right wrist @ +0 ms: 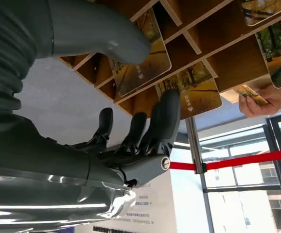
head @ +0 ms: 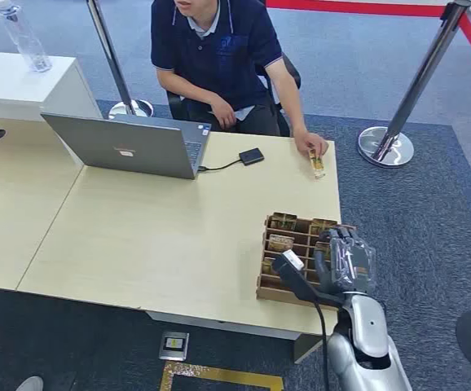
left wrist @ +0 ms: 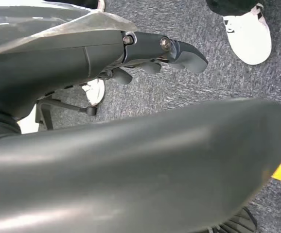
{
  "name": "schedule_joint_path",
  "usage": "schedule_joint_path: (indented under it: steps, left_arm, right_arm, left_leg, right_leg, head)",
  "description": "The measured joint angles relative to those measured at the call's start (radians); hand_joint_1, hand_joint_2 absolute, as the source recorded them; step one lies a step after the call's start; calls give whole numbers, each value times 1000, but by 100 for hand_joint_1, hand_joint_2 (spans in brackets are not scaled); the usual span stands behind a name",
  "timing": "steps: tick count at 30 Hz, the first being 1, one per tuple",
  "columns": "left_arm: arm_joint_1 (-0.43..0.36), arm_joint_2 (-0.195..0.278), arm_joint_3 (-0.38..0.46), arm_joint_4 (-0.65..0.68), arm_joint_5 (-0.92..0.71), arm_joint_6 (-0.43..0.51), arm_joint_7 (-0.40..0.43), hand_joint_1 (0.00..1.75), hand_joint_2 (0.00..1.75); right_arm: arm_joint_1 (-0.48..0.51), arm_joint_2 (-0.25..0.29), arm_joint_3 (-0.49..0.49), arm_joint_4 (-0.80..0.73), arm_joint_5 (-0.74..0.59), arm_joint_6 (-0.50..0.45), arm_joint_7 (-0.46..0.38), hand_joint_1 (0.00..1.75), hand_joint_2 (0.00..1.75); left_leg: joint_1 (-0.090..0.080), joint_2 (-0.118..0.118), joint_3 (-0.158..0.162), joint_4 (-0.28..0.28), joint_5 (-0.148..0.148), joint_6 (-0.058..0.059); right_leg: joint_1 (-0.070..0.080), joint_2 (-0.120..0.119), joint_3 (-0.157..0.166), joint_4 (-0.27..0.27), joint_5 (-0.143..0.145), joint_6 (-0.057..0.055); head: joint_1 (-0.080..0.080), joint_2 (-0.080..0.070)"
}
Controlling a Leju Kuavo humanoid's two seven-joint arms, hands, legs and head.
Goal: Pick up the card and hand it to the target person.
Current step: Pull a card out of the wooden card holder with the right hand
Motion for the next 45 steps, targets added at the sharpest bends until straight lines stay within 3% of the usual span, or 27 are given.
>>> schedule_joint_path:
  steps: [4,13,30,39,45]
  left_arm:
    - [0,0,0,0,0,0,0,0,0]
    - [0,3,0,0,0,0,0,0,0]
    - [0,6,0,0,-1,3,0,0,0]
    - [0,5,0,0,0,9,0,0,0]
    - [0,5,0,0,4,10,0,0,0]
  right_arm:
    - [-8,0,-1,13,-3,-9,-6,76,175]
    - [-23,0,-5,42,-6,-14,-6,90,175]
    - [-28,8,-24,80,-2,-21,13,82,175]
    - [-20,8,-41,68,14,-18,16,86,175]
    - [-21,8,-49,68,16,-17,13,99,175]
  left_leg:
    - [0,0,0,0,0,0]
    - [0,0,0,0,0,0]
    - [0,0,0,0,0,0]
    - [0,0,0,0,0,0]
    - [0,0,0,0,0,0]
  right_leg:
    - [0,0,0,0,0,0]
    - [0,0,0,0,0,0]
    - [0,0,0,0,0,0]
    - [0,0,0,0,0,0]
    - [0,0,0,0,0,0]
  head:
    - [0,0]
    - [0,0]
    - [0,0]
    - [0,0]
    - [0,0]
